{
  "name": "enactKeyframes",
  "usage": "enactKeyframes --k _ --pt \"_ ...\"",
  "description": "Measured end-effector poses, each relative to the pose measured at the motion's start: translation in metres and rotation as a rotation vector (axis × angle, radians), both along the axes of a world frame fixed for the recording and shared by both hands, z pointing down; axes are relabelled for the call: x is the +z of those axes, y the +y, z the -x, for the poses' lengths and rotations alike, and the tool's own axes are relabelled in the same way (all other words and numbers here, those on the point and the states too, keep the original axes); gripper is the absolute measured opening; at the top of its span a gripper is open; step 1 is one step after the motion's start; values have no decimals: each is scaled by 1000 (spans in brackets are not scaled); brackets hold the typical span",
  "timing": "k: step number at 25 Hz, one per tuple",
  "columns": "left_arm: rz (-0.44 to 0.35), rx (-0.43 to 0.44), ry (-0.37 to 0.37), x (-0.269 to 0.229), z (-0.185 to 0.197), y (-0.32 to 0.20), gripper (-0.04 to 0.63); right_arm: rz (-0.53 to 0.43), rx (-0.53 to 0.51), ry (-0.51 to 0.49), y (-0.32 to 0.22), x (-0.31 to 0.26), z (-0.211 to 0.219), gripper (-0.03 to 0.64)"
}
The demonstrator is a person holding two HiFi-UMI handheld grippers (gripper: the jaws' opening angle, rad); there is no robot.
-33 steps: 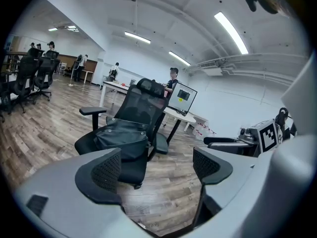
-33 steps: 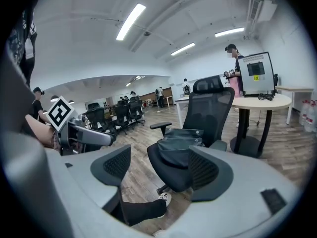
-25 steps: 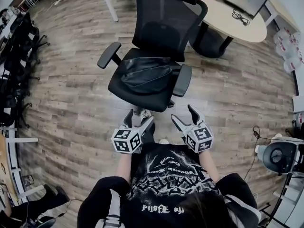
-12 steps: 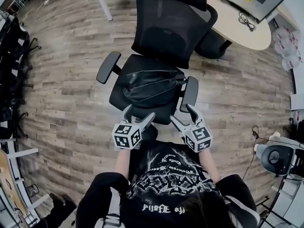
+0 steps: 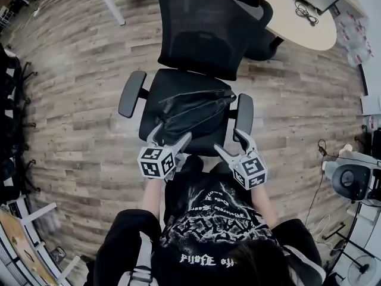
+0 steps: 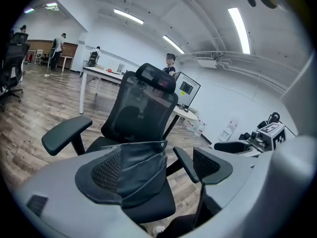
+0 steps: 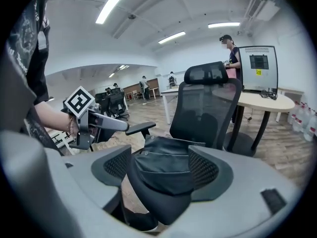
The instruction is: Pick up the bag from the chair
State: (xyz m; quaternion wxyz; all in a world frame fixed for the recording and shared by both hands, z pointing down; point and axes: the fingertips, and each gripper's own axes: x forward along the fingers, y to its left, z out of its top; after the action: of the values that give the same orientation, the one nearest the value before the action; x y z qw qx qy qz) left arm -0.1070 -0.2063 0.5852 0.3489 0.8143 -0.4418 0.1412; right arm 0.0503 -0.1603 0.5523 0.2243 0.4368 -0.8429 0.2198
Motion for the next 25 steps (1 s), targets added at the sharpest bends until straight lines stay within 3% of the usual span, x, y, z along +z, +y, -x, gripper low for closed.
enactKeyframes --k 11,25 --pt "62 -32 27 21 11 -26 460 71 40 4 -17 13 -7 371" --pt "91 -156 -25 46 35 -56 460 108 -77 24 -90 44 -9 371"
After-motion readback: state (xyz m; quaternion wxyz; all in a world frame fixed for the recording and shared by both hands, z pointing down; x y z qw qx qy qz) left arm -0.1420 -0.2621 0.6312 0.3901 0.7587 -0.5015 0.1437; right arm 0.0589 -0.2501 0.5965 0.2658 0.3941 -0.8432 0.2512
